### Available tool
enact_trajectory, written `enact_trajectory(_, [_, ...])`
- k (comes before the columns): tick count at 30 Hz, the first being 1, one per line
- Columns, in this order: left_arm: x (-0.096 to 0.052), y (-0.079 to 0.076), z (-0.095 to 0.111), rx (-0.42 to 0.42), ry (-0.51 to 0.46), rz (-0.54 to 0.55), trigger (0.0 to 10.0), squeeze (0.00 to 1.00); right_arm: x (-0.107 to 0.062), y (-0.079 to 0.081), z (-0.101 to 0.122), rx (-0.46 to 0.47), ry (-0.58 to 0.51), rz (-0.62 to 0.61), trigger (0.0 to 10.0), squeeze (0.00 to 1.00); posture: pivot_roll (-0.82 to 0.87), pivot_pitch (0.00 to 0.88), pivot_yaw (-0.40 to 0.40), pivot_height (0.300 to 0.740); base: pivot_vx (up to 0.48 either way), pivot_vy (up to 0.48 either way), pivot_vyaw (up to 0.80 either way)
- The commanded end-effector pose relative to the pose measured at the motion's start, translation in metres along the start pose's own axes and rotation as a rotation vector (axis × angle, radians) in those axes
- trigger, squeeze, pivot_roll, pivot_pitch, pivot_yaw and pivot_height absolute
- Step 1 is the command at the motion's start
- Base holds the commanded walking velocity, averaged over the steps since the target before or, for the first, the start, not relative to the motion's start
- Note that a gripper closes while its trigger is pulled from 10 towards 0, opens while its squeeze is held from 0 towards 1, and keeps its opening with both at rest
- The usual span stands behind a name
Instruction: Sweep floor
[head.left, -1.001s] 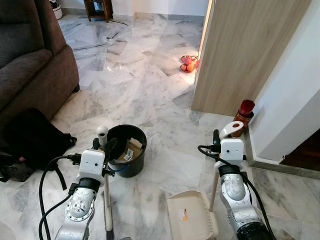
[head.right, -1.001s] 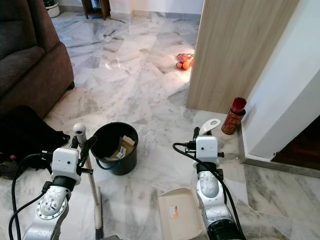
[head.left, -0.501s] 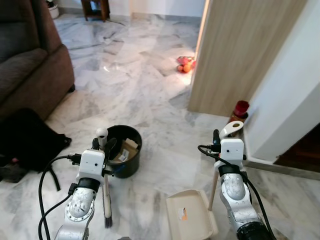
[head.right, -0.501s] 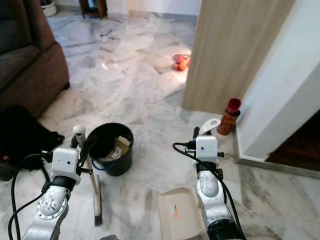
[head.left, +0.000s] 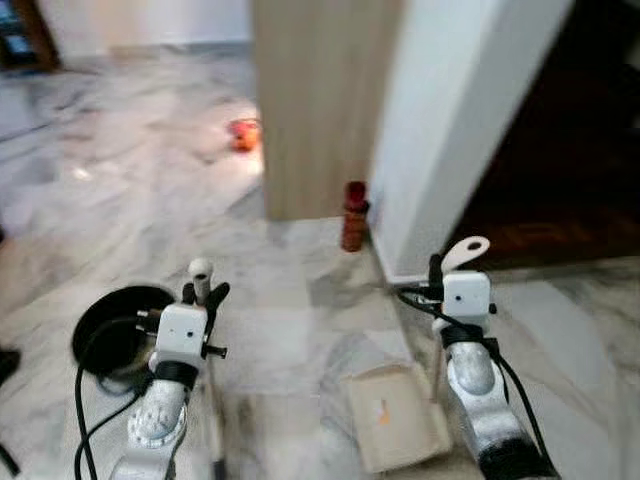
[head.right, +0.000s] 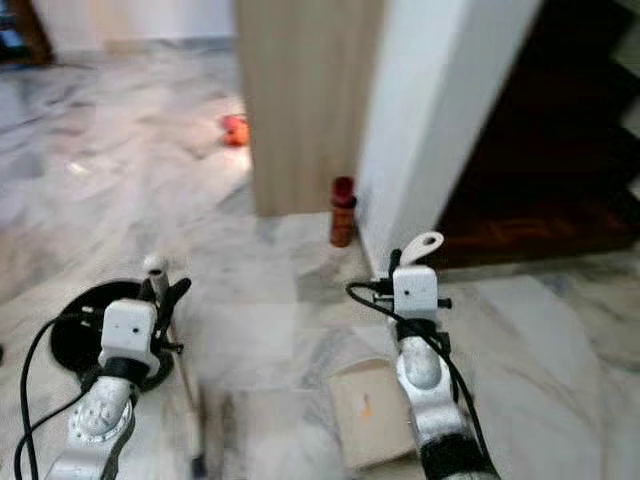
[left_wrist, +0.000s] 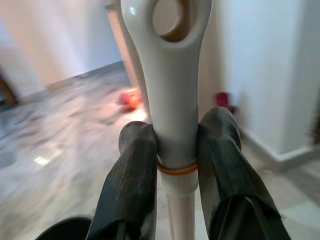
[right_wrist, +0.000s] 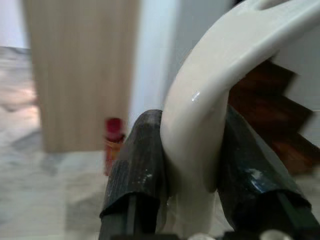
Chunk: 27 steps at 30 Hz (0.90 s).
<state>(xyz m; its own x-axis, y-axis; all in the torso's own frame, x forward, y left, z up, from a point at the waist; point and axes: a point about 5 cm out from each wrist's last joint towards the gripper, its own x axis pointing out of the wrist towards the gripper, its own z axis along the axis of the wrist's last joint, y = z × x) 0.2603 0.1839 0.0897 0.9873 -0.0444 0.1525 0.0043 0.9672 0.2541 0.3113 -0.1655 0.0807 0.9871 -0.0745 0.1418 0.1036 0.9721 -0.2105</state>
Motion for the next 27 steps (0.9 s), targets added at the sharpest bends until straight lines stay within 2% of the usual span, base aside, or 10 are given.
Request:
enact_trajectory(1, [0.0027, -0.0002, 0.0068, 0.011, -0.036, 0.001, 10.0, 0.00, 0.0002, -0.0001, 0.0022, 0.015, -0.014, -0.004, 10.0, 0.00, 0.08, 0.090, 0.001, 0.740, 0.000, 0.000, -0.80])
enact_trajectory(16, [0.0036, 0.0013, 0.0061, 0.023, -0.034, 0.005, 10.0, 0.00, 0.0006, -0.0011, 0.0024, 0.012, -0.014, -0.008, 10.0, 0.00, 0.08, 0.094, -0.001, 0.740, 0.000, 0.000, -0.80])
enact_trajectory(21, [0.0048, 0.0017, 0.0066, 0.023, -0.037, 0.006, 10.0, 0.00, 0.0007, -0.0013, 0.0025, 0.012, -0.015, -0.009, 10.0, 0.00, 0.08, 0.094, -0.001, 0.740, 0.000, -0.342, -0.80])
enact_trajectory(27, [0.0049, 0.0014, 0.0069, 0.019, -0.038, 0.005, 10.0, 0.00, 0.0009, -0.0012, 0.0027, 0.011, -0.016, -0.008, 10.0, 0.00, 0.07, 0.092, -0.002, 0.740, 0.000, 0.000, -0.80])
